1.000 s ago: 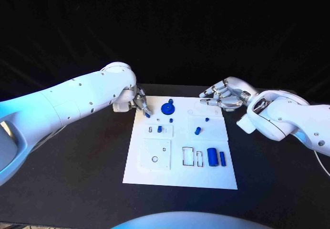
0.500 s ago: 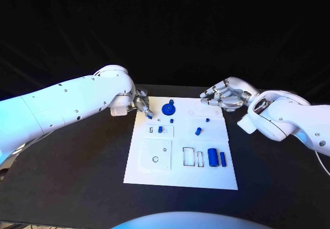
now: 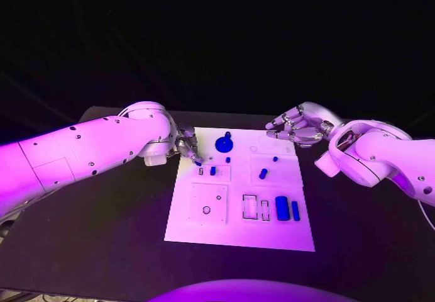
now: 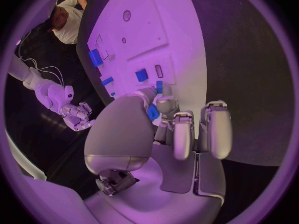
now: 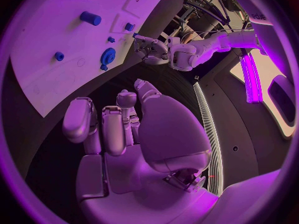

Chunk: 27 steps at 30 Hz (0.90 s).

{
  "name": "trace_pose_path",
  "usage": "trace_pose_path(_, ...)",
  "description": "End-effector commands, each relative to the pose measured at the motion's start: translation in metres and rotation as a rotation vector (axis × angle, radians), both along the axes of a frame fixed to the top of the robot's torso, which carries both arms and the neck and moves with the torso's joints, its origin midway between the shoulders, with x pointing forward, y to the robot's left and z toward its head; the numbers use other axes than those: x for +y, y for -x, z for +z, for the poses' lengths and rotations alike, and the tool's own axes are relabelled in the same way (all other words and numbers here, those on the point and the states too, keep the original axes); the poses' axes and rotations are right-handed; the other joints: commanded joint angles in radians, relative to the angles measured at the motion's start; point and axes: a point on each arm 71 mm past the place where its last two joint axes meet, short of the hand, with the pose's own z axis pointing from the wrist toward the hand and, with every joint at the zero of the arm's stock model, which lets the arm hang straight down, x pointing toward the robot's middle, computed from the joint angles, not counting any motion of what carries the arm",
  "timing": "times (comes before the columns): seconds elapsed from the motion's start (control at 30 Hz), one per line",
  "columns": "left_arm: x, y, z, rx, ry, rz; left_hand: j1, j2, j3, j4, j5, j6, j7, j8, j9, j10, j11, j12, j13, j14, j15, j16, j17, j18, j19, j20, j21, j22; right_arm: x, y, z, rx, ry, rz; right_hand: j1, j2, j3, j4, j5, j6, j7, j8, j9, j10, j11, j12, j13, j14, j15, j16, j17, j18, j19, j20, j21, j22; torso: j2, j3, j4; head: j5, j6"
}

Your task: Assemble the parts on the task board

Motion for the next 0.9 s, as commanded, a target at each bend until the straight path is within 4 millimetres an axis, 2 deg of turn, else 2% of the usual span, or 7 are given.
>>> trace_pose_path(0.03,-0.003,0.003,-0.002,-0.024,0.014,-0.014,0.003,-0.011,0.139,-0.13,-0.001,0.011,-0.001,0.004,-0.001,0.013,-0.001,0.007,0.004,0.105,0.002,0.002,0.263,-0.009,0.061,0.001,0.007,0.154,0.001,0.0,-0.001,0.003,0.002,0.013,0.0,0.007,0.0,0.008,0.006,0.003,0.002,0.004,-0.002,-0.004,-0.002,0.001,-0.001,0.056,0.008,-0.002,0.05,0.011,-0.007,0.001,-0.004,0.001,0.001,-0.0007,-0.0018,0.002,0.0)
trace_pose_path(0.37,-0.006,0.009,-0.009,-0.013,0.011,-0.008,0.001,-0.013,0.144,-0.13,-0.001,0.013,-0.002,0.004,-0.001,0.015,-0.001,0.008,0.005,0.105,0.002,0.002,0.263,-0.009,0.061,0.0,0.007,0.155,0.001,0.0,-0.001,0.003,0.002,0.015,-0.001,0.007,-0.001,0.01,0.006,0.003,0.002,0.004,-0.002,-0.004,-0.002,0.002,-0.001,0.056,0.008,-0.001,0.051,0.011,-0.006,0.001,-0.003,0.002,0.001,0.0012,-0.0014,0.005,-0.004)
trace_pose_path(0.67,-0.007,0.01,-0.016,0.01,-0.009,-0.002,0.001,-0.014,0.146,-0.131,-0.001,0.013,-0.002,0.004,-0.001,0.016,-0.001,0.009,0.005,0.105,0.001,0.002,0.263,-0.009,0.061,0.0,0.007,0.154,0.001,0.001,-0.001,0.004,0.002,0.016,-0.001,0.007,-0.001,0.01,0.006,0.003,0.002,0.004,-0.002,-0.004,-0.002,0.002,-0.001,0.056,0.008,-0.001,0.051,0.011,-0.006,0.001,-0.003,0.002,0.001,0.0007,-0.0025,0.012,-0.004)
trace_pose_path(0.9,-0.007,0.012,-0.019,0.037,-0.027,-0.02,0.0,-0.015,0.148,-0.131,-0.001,0.014,-0.002,0.004,-0.001,0.016,-0.002,0.008,0.004,0.105,0.001,0.002,0.263,-0.009,0.061,0.0,0.007,0.155,0.001,0.001,-0.001,0.005,0.002,0.015,-0.001,0.007,-0.001,0.01,0.006,0.003,0.002,0.004,-0.002,-0.004,-0.002,0.002,-0.001,0.056,0.008,-0.001,0.051,0.011,-0.006,0.001,-0.003,0.002,0.001,0.0001,-0.0019,0.01,-0.007)
